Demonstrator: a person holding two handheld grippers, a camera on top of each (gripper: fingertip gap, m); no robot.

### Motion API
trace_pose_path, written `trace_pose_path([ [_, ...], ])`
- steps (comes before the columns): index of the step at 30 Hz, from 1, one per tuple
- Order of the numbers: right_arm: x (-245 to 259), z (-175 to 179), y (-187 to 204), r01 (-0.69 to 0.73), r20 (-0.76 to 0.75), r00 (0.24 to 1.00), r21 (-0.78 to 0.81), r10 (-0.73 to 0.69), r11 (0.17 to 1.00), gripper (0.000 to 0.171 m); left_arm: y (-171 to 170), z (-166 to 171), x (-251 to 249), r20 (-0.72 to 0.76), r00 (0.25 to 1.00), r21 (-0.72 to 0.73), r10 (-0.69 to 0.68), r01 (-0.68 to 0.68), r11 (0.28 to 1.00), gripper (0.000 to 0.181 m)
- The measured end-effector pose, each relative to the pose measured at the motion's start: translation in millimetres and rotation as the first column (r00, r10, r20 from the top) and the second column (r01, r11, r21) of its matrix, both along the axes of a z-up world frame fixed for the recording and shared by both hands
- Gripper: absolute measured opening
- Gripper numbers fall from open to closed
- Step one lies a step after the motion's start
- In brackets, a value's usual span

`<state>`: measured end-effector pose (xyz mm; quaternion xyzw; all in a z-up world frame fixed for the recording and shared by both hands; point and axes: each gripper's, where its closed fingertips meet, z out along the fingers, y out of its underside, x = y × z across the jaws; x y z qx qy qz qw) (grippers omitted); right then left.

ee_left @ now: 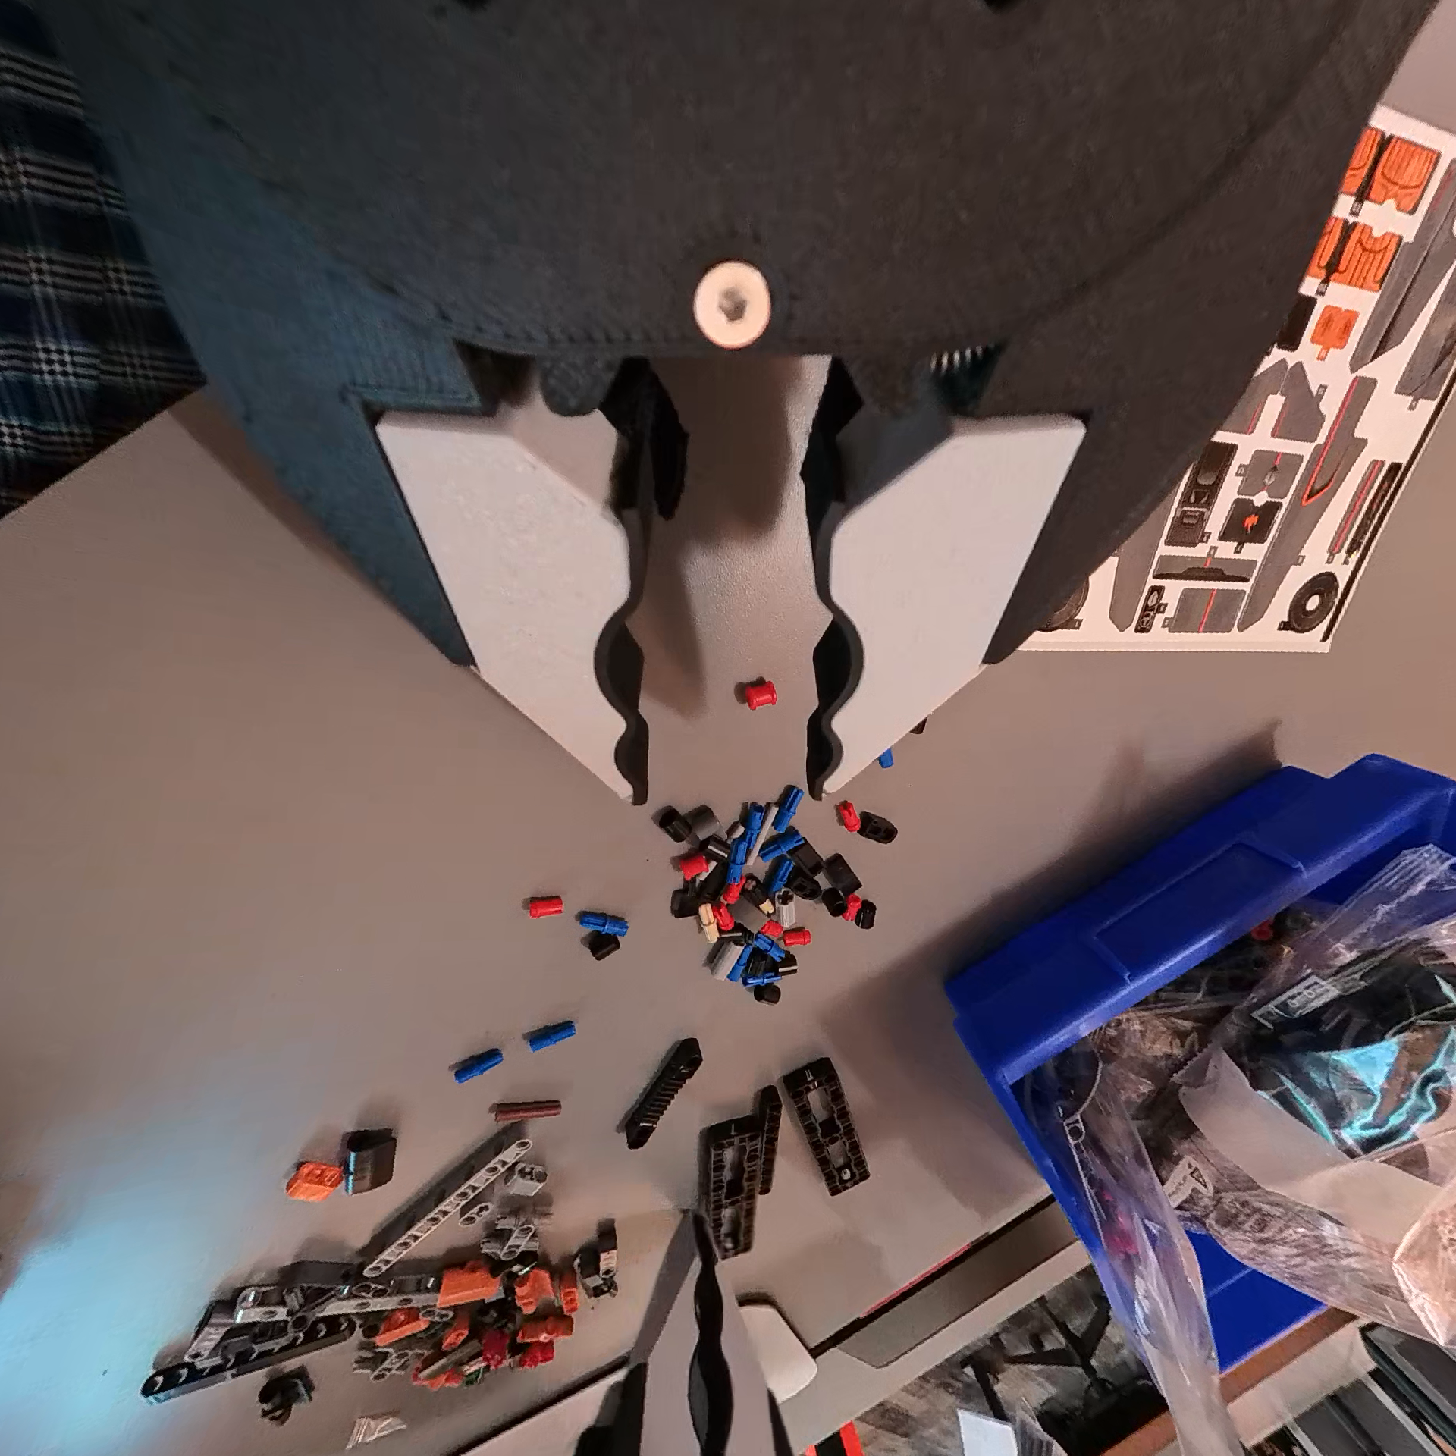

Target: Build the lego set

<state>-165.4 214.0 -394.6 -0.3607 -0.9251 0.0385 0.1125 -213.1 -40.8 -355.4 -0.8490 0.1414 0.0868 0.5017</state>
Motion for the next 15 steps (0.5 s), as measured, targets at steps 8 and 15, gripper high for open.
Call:
trace_pose_path([
  [8,-26,1,-5,-0.047,-0.039,0.998,0.014,0.048,0.999,0.000,0,-2,0,0.000,1.000,-0.010,0.001,-0.001,1.000,0.039],
  [15,3,28,-37,-0.023,-0.016,1.000,-0.139,0.021,0.990,0.005,0,0,0,0.010,1.000,0.001,-0.003,0.003,1.000,0.039],
])
